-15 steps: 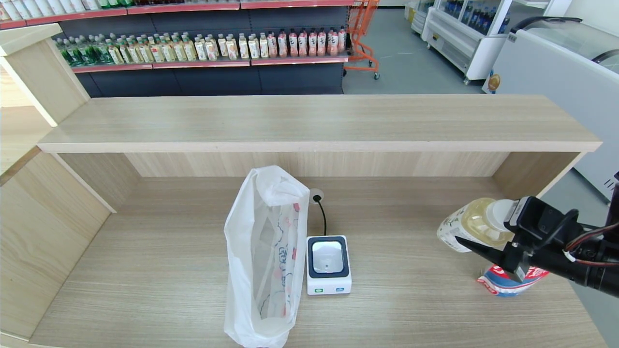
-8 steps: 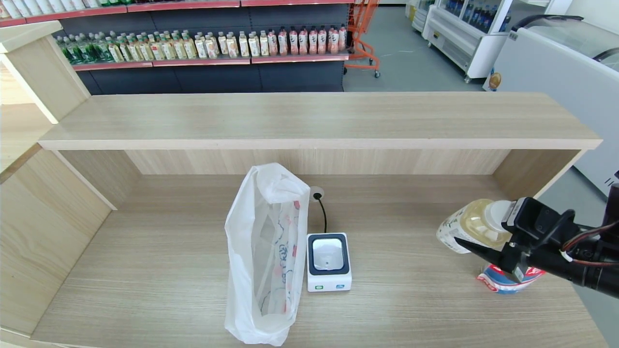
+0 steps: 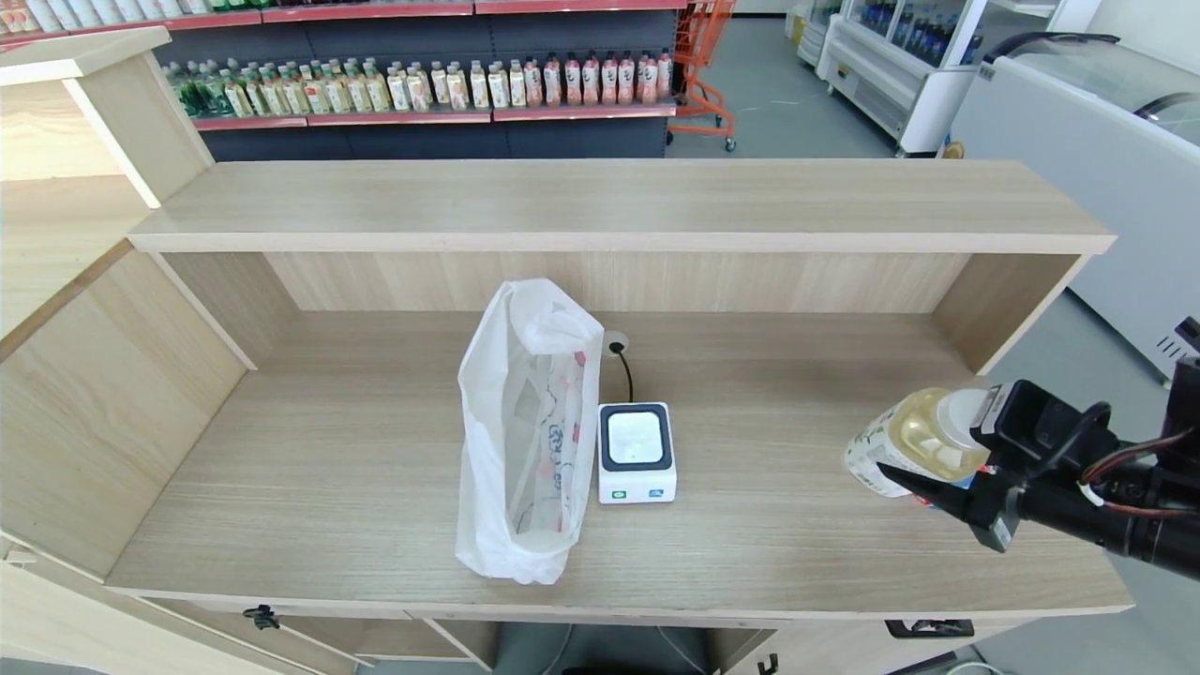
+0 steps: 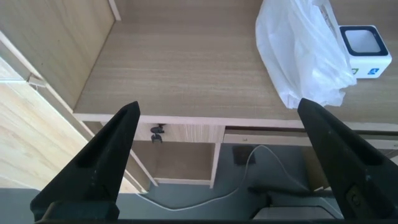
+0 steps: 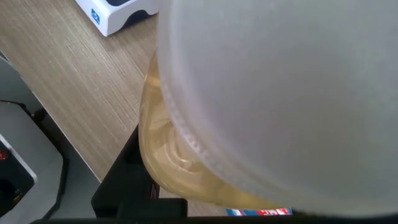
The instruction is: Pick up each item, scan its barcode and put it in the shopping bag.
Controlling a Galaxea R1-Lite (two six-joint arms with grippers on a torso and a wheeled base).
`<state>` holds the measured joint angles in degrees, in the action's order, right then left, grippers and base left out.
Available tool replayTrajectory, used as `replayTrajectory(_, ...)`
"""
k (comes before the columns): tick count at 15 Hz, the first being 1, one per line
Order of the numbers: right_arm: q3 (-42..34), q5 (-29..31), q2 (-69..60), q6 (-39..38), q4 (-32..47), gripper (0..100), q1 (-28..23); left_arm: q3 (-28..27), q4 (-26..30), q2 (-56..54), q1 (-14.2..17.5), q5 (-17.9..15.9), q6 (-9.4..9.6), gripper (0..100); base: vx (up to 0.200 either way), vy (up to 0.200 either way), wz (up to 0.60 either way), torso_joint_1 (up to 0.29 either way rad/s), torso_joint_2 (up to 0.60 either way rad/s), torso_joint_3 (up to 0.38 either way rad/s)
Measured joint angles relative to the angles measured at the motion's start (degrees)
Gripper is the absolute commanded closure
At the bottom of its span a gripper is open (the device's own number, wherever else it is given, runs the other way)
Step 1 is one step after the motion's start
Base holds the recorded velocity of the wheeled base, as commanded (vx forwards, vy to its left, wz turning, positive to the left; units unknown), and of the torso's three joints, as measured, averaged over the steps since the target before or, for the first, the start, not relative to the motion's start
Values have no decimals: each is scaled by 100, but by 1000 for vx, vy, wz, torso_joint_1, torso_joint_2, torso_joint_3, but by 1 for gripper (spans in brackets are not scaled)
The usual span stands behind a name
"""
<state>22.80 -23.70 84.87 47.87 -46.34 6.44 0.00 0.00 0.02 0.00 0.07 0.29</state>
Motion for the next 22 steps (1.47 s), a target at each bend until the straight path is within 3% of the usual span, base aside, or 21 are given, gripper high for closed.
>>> replayTrajectory(8,32,-84,99,-532,2,100,69,0,2,0,-2,0,15,0,0,200,0,2,6,2)
replayTrajectory(17,1262,-306,1328,-751,-534,100,349,0,0,0,-5,0,-11,0,0,0,0,0,0,0)
replayTrajectory(22,1457,-329,2133,-304,-1334,100,718,0,0,0,0,0,-9,0,0,0,0,0,0,0)
